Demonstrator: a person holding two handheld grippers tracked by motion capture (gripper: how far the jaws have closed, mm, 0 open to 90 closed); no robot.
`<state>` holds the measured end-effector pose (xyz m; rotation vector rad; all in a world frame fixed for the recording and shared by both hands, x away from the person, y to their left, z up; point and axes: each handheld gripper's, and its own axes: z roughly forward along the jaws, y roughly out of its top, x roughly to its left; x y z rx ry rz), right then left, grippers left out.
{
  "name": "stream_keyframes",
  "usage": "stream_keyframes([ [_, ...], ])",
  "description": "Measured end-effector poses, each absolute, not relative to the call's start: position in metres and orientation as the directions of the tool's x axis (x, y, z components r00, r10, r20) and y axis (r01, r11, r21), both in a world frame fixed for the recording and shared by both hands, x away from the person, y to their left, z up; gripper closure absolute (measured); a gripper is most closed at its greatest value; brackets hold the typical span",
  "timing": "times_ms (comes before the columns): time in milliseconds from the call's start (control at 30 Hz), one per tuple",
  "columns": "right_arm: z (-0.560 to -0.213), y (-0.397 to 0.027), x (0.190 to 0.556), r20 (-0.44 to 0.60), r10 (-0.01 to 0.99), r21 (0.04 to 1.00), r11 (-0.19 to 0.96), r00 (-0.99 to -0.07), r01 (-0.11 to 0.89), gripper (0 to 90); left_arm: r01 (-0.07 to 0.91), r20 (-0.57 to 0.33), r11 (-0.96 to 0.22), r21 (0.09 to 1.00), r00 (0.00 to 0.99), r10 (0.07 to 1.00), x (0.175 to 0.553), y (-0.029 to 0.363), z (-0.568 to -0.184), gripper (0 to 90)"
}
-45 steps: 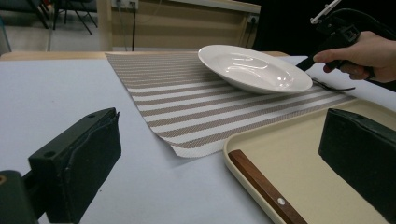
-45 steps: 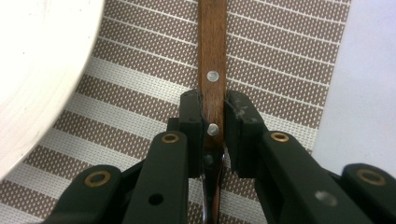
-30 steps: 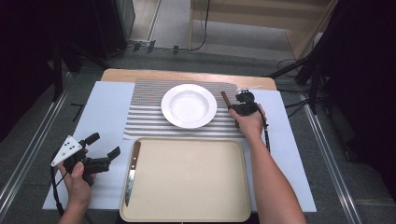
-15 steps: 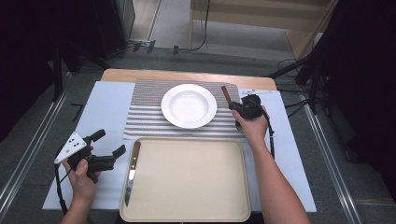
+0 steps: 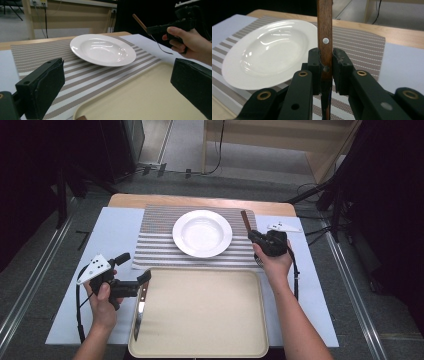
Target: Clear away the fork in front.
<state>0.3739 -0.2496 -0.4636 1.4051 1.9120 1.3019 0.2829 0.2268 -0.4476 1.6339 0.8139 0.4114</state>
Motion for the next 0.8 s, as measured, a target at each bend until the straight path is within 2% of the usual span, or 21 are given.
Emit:
stream_keyframes([
  [300,-0.460,-0.244,0.351,0.183,0.882,0.897,0.031,-0.435,0.440,76.5,0.271,-0.166,-0.056,0.961,0.726,0.667,0.287,0.195,-0.440,0.0],
  [800,-0.458,-0.227,0.316,0.186,0.826,0.928,0.031,-0.532,0.372,76.4,0.277,-0.221,0.006,0.961,0.753,0.620,0.295,0.157,-0.431,0.0],
])
